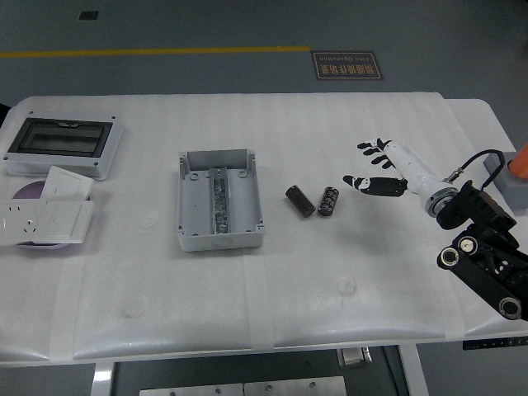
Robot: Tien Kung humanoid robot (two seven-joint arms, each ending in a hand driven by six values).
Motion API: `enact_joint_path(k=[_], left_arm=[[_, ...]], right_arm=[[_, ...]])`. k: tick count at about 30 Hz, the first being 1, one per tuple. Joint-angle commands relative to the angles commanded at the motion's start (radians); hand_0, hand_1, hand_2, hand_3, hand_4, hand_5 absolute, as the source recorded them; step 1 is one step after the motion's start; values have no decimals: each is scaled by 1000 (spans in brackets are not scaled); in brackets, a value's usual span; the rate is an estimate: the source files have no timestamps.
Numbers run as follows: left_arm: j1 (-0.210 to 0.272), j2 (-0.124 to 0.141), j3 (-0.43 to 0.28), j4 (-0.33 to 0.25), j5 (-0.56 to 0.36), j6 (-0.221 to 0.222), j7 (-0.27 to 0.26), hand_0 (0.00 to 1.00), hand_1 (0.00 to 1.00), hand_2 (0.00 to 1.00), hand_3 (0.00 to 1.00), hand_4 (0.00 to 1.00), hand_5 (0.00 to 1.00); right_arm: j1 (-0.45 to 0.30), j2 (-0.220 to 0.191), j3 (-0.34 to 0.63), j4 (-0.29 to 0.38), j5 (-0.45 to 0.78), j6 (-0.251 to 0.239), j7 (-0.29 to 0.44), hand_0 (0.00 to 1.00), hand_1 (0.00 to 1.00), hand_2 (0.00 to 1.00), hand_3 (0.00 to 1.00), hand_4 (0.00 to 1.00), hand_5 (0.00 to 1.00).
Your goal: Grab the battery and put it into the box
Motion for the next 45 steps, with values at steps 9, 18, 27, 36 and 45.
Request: enact_joint_path(k=[9, 18, 27, 36, 45], left_arm=[[-3, 1, -1, 0, 2, 1, -1, 651, 664, 619, 596, 474, 414], [-7, 1, 17, 0, -16, 1, -5, 651, 664, 619, 595, 474, 414], [-9, 1, 20, 0, -20, 3, -8, 651, 664, 619, 594, 473, 414], [-12, 2, 34, 0, -32, 4, -13, 650, 664, 619, 593, 464, 413], [-15, 2, 46, 0, -45, 5, -17, 651, 664, 619, 593, 462, 412]], right_arm=[[57, 29, -71, -44, -37, 37, -28, 694, 732, 845, 911, 897, 475], [126, 26, -193, -93, -52, 73, -55, 697, 720, 841, 911, 914, 507], [180, 18, -277, -95, -83, 81, -73, 696, 722, 838, 910, 924, 519], [210, 30, -333, -122, -84, 71, -87, 687, 690, 771, 850, 938, 531], [222, 37, -361, -142, -66, 54, -83, 681, 676, 727, 814, 927, 515]])
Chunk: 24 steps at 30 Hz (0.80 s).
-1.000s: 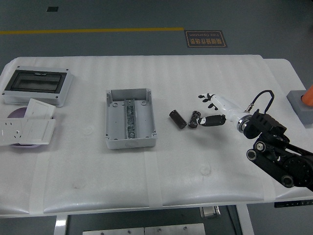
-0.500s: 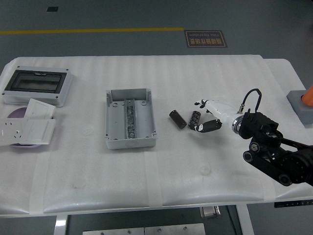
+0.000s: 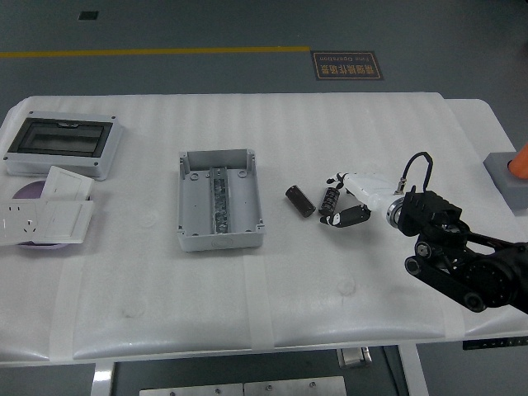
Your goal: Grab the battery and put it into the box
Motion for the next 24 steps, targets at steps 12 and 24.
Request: enact_joint_path(k=[12, 24], left_arm=[[0, 1, 9, 0, -12, 3, -7, 651, 664, 619, 593, 459, 413], [-1, 2, 16, 0, -22, 7, -15, 650, 664, 619, 594, 456, 416]], right_arm=[[3, 9, -21, -8, 1, -24, 4, 653, 637, 596, 694, 796, 423], [12, 10, -35, -4, -31, -57, 22, 642, 604, 515, 615, 605, 268]])
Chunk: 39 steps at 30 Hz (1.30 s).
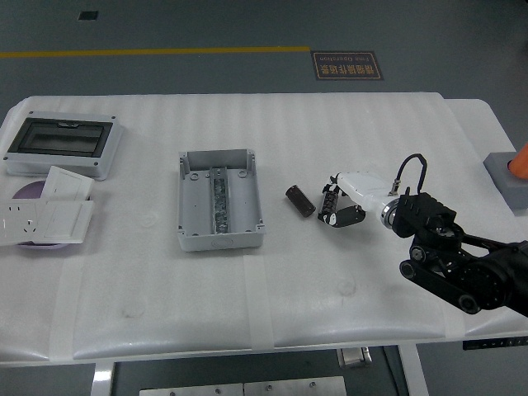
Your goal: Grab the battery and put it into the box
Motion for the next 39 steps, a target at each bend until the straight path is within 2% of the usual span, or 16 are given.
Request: enact_joint_path(k=[6, 12, 18, 21, 26, 30, 32, 33, 38, 39], left_arm=[[-2, 0, 5, 0, -2, 1, -1, 650, 663, 619, 595, 455, 421], [-2, 0, 2, 0, 5, 0, 3, 649, 663, 619, 597, 457, 429], [-4, 0, 5, 0, 4, -1, 3, 650, 663, 619, 597, 458, 426], [-3, 0, 6, 0, 5, -1, 3, 650, 662, 619, 597, 463, 434], [0, 1, -5, 0, 17, 2, 3, 650, 662, 619, 597, 463, 434], [2, 2, -14, 0, 28, 1, 5, 650, 662, 619, 597, 475, 448], [2, 2, -14, 0, 29, 1, 5, 650, 662, 619, 597, 475, 448], [1, 2, -13, 0, 28, 1, 4, 650, 662, 619, 597, 478, 453], [1, 2, -10, 0, 25, 4, 0, 650, 662, 619, 597, 478, 453], [0, 2, -10, 0, 26, 4, 0, 649, 661, 619, 596, 479, 452]], right_arm=[[12, -12, 10, 27, -17, -22, 8, 632, 600, 504, 604, 608, 276], [36, -25, 59, 134, 33, -42, 12, 626, 597, 492, 593, 605, 278], [55, 4, 91, 256, 76, -72, 25, 625, 585, 490, 588, 609, 290], [63, 29, 67, 288, 128, -83, 63, 626, 585, 485, 589, 614, 305], [65, 82, 3, 274, 198, -91, 114, 626, 585, 485, 589, 614, 305], [63, 120, -33, 241, 195, -94, 128, 627, 586, 487, 597, 631, 324], [64, 131, -39, 224, 187, -94, 129, 627, 586, 487, 597, 631, 324], [64, 135, -40, 217, 185, -95, 130, 649, 618, 578, 646, 661, 334], [72, 147, -54, 179, 177, -105, 134, 649, 618, 578, 646, 661, 334], [73, 149, -58, 174, 176, -105, 134, 753, 770, 771, 848, 825, 461]])
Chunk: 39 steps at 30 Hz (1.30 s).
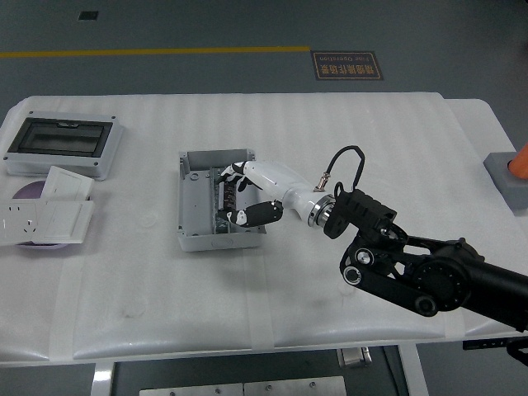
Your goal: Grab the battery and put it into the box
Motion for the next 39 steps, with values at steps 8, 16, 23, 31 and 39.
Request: enact_joint_path(k=[8, 16, 23, 31, 39], left_arm=[[-3, 2, 10, 0, -8, 0, -3, 648, 658, 619, 597, 479, 452], [-4, 3, 12, 0, -6, -3, -2, 649, 659, 619, 595, 479, 454], [-9, 6, 18, 0, -12, -4, -3, 646, 658, 619, 587, 475, 447], [-15, 13, 21, 0, -13, -4, -4, 645, 656, 619, 580, 464, 434], [-19, 16, 26, 0, -22, -1, -9, 645, 656, 620, 579, 462, 432]], right_arm=[[6, 11, -34, -36, 11, 1, -6, 846, 835, 841, 931, 874, 488], [34, -8, -62, -44, -11, 9, -17, 846, 832, 839, 937, 887, 491], [149, -116, -157, -48, -117, 28, -46, 845, 825, 829, 930, 891, 495], [289, -165, -268, -64, -289, 144, -18, 824, 799, 790, 862, 892, 494], [334, -141, -213, -69, -384, 326, 39, 816, 790, 776, 832, 888, 491]])
